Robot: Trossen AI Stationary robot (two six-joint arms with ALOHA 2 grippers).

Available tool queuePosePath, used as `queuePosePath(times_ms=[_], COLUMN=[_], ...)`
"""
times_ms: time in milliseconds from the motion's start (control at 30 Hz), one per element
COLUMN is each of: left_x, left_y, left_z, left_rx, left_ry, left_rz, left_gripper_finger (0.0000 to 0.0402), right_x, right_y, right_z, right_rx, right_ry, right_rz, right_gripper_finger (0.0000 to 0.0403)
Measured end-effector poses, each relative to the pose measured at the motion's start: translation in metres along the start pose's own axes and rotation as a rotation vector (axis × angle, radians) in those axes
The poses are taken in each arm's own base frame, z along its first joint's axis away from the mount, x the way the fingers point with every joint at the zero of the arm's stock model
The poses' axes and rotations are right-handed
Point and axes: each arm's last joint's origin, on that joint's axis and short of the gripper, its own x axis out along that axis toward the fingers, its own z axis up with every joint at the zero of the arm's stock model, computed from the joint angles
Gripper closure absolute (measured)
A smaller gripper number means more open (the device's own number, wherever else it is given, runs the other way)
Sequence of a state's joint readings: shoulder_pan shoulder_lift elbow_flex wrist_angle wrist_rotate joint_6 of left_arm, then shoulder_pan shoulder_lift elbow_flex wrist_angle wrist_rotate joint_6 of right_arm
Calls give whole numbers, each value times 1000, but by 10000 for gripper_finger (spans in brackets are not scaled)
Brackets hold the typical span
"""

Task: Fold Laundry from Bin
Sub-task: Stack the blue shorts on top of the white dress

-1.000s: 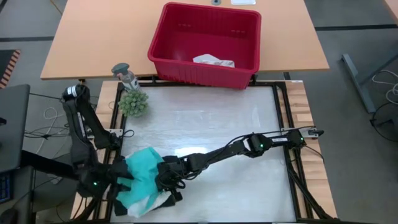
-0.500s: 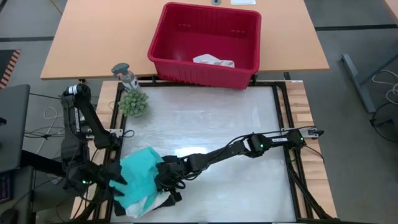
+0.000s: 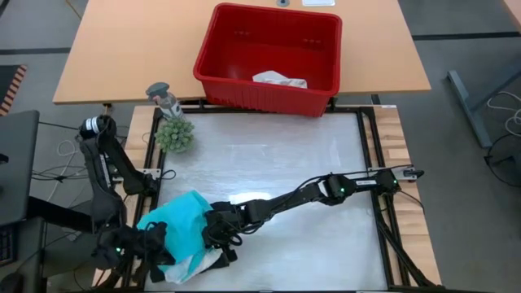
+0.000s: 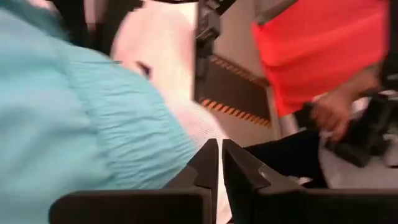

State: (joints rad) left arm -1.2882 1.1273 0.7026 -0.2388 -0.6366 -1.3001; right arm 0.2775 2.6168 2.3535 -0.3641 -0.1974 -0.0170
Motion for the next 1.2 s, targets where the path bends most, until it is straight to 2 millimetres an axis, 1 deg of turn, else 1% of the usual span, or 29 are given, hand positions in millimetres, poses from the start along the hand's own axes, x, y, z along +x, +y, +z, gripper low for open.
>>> queuePosePath(times_ms=[100, 233, 367, 533, 733, 833, 1067, 1133, 1200], left_x=[9, 20, 24, 25, 25, 25, 21, 18, 15], left_y=[11, 44, 74, 91, 98, 98, 89, 84, 77], left_z=[-11, -30, -42, -48, -49, -49, -43, -40, -36], left_rx=[-24, -77, -150, -182, -166, -172, -188, -218, -248], left_ry=[-17, 28, 65, 97, 106, 97, 81, 83, 93], left_rz=[-41, -26, -28, -11, 56, 47, -43, -72, -112], left_gripper_finger=[399, 401, 401, 401, 402, 401, 401, 396, 383], right_x=[0, 1, 1, 1, 0, -8, -49, -60, -73], right_y=[-2, -4, -6, -6, -11, -9, -6, -7, -9], right_z=[-1, -5, -4, -5, -8, -2, 33, 42, 50], right_rx=[-7, -3, -2, -2, 10, -6, -76, -82, -82], right_ry=[3, 14, 13, 14, 45, 61, 2, -18, -30], right_rz=[-3, -17, -24, -24, -29, -5, -7, -14, -22], right_gripper_finger=[376, 371, 372, 375, 371, 373, 376, 373, 369])
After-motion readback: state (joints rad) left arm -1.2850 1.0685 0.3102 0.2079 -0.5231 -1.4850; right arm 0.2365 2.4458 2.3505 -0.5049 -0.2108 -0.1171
